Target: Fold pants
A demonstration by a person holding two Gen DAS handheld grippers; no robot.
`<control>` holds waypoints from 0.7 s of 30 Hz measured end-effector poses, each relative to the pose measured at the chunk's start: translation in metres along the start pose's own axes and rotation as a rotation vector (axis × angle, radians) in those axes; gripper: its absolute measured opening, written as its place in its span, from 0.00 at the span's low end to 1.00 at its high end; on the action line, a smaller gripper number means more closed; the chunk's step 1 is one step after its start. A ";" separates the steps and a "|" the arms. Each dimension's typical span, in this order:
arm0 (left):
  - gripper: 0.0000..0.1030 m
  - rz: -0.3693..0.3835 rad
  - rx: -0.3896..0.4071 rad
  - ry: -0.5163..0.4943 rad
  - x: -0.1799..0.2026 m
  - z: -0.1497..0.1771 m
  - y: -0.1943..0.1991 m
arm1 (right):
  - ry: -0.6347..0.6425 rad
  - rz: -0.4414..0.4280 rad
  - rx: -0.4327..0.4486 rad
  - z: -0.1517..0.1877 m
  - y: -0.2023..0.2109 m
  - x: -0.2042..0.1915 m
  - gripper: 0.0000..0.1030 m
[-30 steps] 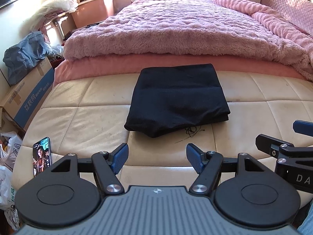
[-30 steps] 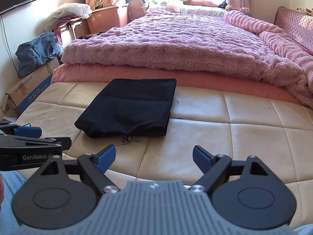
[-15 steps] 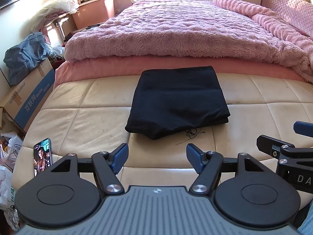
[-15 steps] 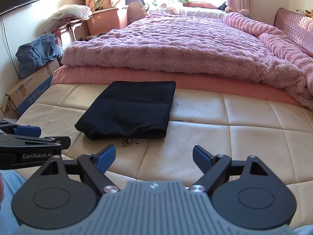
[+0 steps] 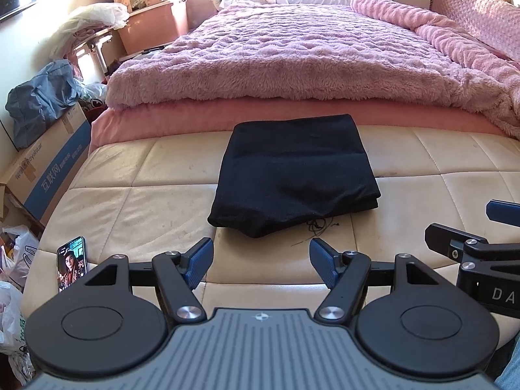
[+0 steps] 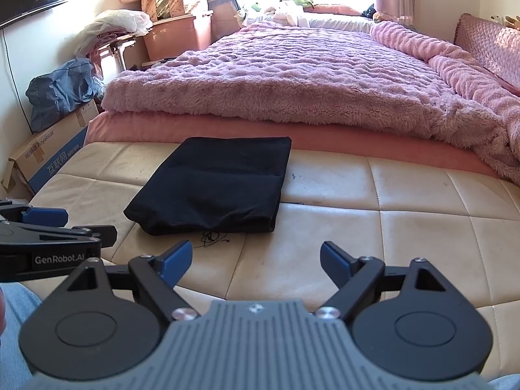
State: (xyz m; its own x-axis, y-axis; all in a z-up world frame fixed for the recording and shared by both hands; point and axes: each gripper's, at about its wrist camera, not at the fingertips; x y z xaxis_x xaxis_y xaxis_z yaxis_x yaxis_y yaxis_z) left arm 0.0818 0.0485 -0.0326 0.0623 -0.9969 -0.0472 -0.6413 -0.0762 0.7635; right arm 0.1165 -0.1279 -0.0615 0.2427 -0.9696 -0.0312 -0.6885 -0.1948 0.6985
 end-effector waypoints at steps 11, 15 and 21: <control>0.77 0.000 0.009 -0.005 0.001 -0.001 0.003 | -0.003 0.003 0.008 -0.003 0.001 0.001 0.80; 0.77 0.000 0.010 -0.007 0.001 -0.002 0.003 | -0.003 0.003 0.009 -0.003 0.001 0.002 0.80; 0.77 0.002 0.017 -0.012 0.001 -0.005 0.006 | -0.006 0.005 0.017 -0.004 0.004 0.001 0.80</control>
State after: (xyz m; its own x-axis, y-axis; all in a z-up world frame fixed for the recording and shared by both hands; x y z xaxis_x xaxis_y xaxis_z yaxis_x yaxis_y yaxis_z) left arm 0.0820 0.0473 -0.0251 0.0513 -0.9973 -0.0533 -0.6541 -0.0739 0.7527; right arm 0.1170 -0.1294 -0.0559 0.2349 -0.9715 -0.0319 -0.7012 -0.1921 0.6866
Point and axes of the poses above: each gripper's, at about its wrist camera, not at the fingertips, and y roughly against the way its jaws point, x to its right, z to its underside, and after that the axes turned 6 degrees about z, right-handed
